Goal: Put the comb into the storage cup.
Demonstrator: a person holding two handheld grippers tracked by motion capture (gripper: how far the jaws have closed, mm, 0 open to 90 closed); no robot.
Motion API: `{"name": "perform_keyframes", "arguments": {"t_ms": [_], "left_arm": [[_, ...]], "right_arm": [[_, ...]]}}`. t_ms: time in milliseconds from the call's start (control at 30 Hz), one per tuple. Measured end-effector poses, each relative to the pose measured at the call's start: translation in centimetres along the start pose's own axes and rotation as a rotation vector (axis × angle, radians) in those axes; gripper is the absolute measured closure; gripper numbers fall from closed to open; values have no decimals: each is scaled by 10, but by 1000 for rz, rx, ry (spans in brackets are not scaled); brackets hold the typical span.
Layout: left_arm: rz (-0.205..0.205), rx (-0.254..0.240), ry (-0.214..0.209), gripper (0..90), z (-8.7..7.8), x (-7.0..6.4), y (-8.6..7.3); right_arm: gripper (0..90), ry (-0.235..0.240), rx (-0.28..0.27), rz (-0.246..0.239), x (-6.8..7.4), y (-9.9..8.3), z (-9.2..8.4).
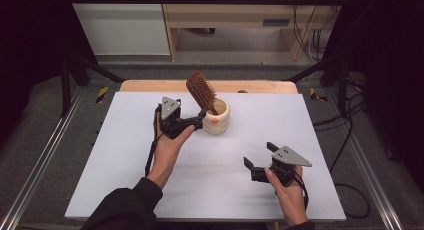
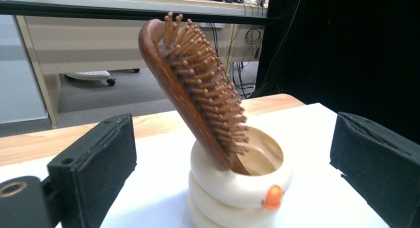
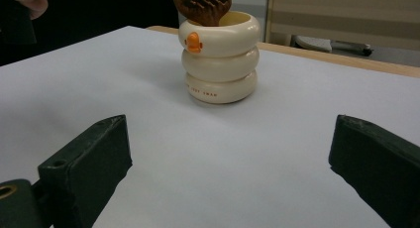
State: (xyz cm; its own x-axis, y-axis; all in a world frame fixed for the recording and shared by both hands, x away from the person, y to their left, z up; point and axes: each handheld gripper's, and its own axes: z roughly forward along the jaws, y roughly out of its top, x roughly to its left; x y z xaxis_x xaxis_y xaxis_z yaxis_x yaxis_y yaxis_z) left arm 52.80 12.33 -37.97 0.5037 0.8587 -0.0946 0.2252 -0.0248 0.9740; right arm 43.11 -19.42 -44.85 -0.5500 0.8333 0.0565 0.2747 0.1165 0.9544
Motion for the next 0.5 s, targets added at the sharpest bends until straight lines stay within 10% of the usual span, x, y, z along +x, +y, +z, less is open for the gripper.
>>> {"name": "perform_keyframes", "arguments": {"t_ms": [500], "left_arm": [[46, -10, -67, 32, -33, -8, 12]], "right_arm": [[31, -3, 10, -12, 0, -1, 0]]}}
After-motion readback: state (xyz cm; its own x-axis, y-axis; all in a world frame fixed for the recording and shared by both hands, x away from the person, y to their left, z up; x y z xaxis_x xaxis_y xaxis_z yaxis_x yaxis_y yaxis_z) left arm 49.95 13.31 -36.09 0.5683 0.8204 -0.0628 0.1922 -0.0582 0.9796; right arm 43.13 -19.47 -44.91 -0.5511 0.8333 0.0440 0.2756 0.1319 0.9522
